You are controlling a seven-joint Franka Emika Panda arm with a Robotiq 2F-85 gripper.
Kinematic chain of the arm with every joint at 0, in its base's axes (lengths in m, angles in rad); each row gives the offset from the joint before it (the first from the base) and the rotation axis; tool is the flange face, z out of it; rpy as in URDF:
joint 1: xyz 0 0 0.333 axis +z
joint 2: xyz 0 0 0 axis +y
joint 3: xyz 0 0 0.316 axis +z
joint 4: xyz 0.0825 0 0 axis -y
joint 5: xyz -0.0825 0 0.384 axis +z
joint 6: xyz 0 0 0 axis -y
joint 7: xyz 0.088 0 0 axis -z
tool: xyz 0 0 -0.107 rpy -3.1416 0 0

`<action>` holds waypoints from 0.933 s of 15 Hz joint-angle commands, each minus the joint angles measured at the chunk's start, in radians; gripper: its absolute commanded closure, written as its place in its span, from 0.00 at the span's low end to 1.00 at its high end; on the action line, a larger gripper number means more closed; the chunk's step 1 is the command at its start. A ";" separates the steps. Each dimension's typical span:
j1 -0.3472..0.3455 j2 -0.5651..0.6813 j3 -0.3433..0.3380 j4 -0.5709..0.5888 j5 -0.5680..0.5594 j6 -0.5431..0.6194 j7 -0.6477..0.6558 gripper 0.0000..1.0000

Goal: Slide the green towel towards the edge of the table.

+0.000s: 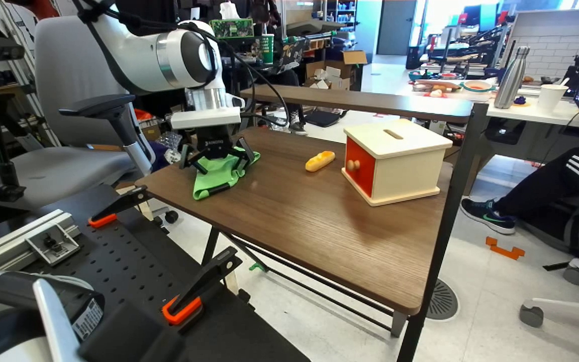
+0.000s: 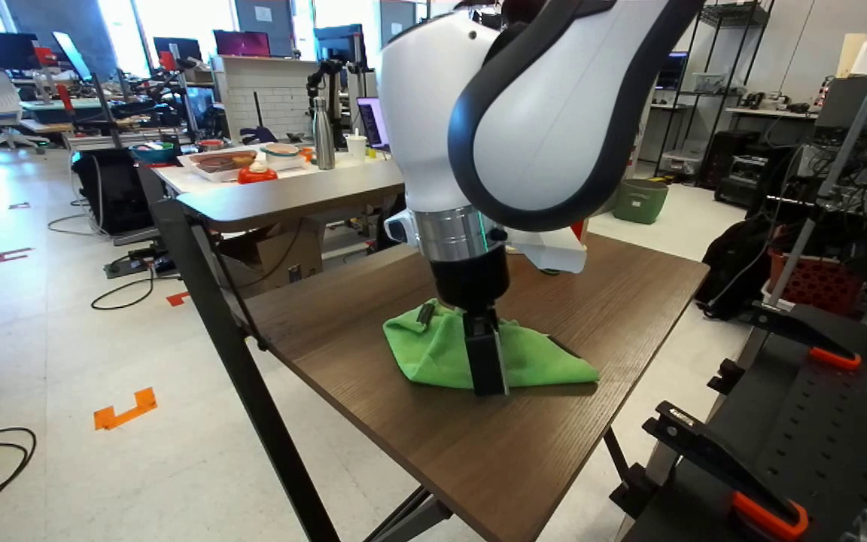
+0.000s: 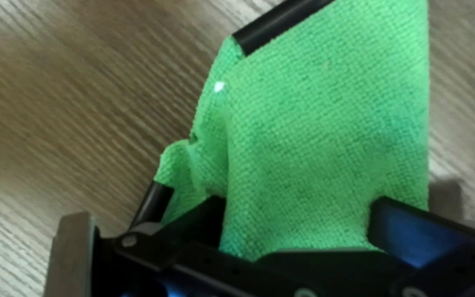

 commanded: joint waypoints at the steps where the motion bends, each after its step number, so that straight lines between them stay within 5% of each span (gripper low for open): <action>1: 0.031 -0.012 0.010 -0.074 -0.048 -0.001 0.004 0.00; 14: 0.088 -0.055 0.043 -0.138 -0.105 -0.013 0.012 0.00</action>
